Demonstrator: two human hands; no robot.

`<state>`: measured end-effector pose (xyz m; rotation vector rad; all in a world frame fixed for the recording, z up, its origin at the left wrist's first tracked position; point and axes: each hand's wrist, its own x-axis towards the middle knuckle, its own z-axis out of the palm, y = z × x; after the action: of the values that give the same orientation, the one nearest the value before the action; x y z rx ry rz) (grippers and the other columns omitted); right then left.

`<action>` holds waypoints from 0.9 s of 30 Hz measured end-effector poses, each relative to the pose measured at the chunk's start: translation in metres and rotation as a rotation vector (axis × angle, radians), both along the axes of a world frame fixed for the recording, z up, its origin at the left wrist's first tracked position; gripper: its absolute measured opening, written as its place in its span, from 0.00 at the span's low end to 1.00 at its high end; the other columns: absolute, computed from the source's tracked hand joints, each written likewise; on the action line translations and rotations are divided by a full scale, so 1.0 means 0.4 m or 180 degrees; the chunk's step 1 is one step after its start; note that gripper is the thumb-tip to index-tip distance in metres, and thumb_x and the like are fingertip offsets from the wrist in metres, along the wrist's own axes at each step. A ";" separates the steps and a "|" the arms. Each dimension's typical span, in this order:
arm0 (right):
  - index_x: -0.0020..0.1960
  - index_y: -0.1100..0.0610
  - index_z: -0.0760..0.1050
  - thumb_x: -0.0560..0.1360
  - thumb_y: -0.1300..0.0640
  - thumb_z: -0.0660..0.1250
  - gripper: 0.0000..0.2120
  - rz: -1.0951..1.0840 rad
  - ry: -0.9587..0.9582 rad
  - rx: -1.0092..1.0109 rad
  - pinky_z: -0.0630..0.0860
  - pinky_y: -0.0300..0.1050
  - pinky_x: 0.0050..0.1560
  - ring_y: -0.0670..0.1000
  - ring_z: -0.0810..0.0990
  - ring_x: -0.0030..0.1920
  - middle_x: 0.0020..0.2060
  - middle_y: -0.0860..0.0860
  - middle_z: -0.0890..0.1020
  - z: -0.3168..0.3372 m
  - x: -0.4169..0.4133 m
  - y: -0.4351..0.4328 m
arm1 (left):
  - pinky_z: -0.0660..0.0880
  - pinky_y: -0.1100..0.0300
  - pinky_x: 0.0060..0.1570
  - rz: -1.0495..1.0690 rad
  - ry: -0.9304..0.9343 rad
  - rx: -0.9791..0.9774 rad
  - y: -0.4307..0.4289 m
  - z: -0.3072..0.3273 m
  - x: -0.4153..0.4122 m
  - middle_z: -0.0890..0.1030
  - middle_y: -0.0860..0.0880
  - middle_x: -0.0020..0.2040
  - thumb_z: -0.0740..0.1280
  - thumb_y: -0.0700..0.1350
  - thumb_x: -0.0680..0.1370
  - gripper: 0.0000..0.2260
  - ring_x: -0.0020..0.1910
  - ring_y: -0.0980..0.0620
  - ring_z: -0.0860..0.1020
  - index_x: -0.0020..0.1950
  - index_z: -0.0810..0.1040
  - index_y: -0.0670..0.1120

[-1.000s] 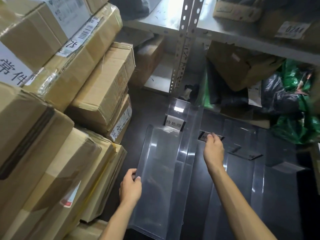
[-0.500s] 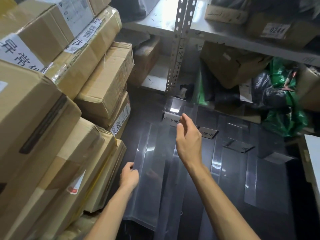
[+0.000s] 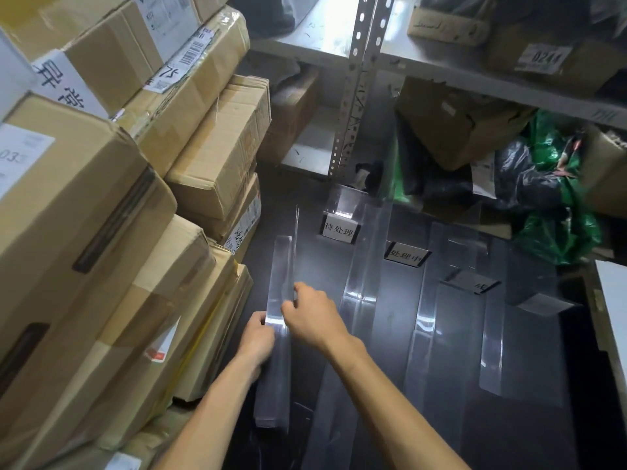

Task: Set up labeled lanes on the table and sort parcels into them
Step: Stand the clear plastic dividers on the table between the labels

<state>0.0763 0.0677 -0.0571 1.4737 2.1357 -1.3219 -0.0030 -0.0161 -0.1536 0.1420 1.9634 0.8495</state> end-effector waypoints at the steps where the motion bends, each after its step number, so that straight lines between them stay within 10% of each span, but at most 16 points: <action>1: 0.42 0.57 0.63 0.80 0.59 0.56 0.08 0.0039 -0.0039 0.0049 0.67 0.50 0.46 0.65 0.73 0.53 0.56 0.64 0.79 0.004 -0.001 -0.009 | 0.73 0.59 0.39 -0.0104 0.0105 0.0022 -0.001 -0.002 0.001 0.81 0.43 0.53 0.61 0.36 0.81 0.08 0.44 0.53 0.77 0.57 0.75 0.45; 5: 0.50 0.62 0.68 0.81 0.61 0.57 0.04 0.0125 -0.0105 0.0226 0.68 0.50 0.47 0.67 0.75 0.61 0.59 0.65 0.78 0.012 0.001 -0.037 | 0.61 0.53 0.70 -0.0870 0.1063 -0.0331 -0.015 0.009 0.009 0.68 0.44 0.71 0.60 0.45 0.84 0.17 0.70 0.43 0.65 0.72 0.71 0.47; 13: 0.57 0.60 0.68 0.80 0.57 0.64 0.10 -0.0074 0.0135 0.0743 0.75 0.55 0.52 0.64 0.78 0.56 0.54 0.59 0.80 -0.015 -0.025 -0.081 | 0.66 0.46 0.74 -0.0238 0.0526 0.0579 -0.057 0.043 -0.003 0.77 0.45 0.70 0.54 0.53 0.84 0.21 0.71 0.46 0.73 0.73 0.73 0.46; 20: 0.34 0.58 0.58 0.78 0.63 0.60 0.16 0.0231 -0.0098 0.1241 0.61 0.49 0.35 0.62 0.69 0.40 0.31 0.53 0.66 0.002 -0.022 -0.074 | 0.70 0.46 0.70 -0.0193 0.0432 0.0522 -0.096 0.019 0.000 0.80 0.44 0.64 0.55 0.53 0.84 0.18 0.66 0.43 0.76 0.69 0.76 0.48; 27: 0.38 0.61 0.69 0.80 0.59 0.59 0.13 0.0193 0.0005 0.1418 0.63 0.47 0.38 0.63 0.69 0.36 0.33 0.56 0.71 -0.006 -0.017 -0.089 | 0.70 0.49 0.68 -0.0547 0.0618 0.0479 -0.105 0.033 0.007 0.78 0.47 0.67 0.55 0.55 0.83 0.21 0.68 0.45 0.75 0.71 0.75 0.48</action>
<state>0.0693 0.0321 -0.0595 1.5362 2.5696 -0.8584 -0.0004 -0.0580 -0.1406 0.4909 2.0307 0.8964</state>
